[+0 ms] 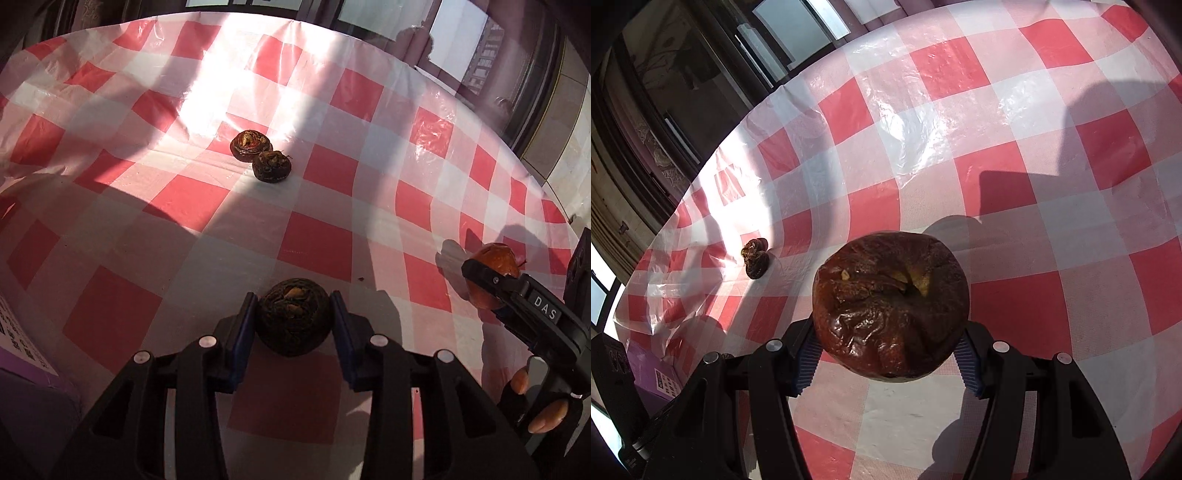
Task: Organize fruits
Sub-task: 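Carry the pomegranate and date over the white box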
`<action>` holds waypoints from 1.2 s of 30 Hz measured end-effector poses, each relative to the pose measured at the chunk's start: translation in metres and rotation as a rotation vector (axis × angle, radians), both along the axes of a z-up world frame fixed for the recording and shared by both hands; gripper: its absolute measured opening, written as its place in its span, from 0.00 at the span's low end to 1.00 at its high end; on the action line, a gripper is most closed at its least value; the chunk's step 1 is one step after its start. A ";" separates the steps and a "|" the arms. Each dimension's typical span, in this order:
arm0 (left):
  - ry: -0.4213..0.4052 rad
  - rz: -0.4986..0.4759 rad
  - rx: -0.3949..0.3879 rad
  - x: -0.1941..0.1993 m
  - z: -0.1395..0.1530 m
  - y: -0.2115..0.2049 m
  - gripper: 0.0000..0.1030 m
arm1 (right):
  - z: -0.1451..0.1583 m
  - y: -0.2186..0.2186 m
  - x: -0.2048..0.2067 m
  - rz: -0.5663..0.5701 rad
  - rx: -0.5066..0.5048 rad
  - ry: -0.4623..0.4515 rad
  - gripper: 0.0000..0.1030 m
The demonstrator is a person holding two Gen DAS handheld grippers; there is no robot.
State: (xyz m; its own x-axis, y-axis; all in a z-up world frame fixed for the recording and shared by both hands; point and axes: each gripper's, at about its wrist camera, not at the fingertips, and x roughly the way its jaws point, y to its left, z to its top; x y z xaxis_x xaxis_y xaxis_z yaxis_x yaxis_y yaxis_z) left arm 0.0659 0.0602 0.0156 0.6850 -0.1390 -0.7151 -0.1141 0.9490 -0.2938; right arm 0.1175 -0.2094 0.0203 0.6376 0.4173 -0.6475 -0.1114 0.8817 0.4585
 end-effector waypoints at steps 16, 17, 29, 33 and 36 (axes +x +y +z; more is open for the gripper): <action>-0.008 -0.004 -0.038 0.002 -0.003 -0.004 0.38 | 0.000 0.001 0.001 0.005 0.000 0.009 0.59; -0.007 -0.004 -0.037 0.002 -0.003 -0.004 0.38 | 0.000 0.001 0.002 0.003 -0.001 0.010 0.59; -0.009 0.023 -0.026 -0.030 0.001 -0.010 0.38 | 0.007 -0.001 -0.035 -0.056 -0.007 -0.011 0.59; -0.070 -0.063 0.034 -0.084 0.014 -0.034 0.38 | 0.011 0.005 -0.094 -0.033 0.013 -0.040 0.59; -0.119 -0.117 0.068 -0.121 0.030 -0.044 0.38 | 0.010 0.010 -0.129 -0.030 0.022 -0.032 0.59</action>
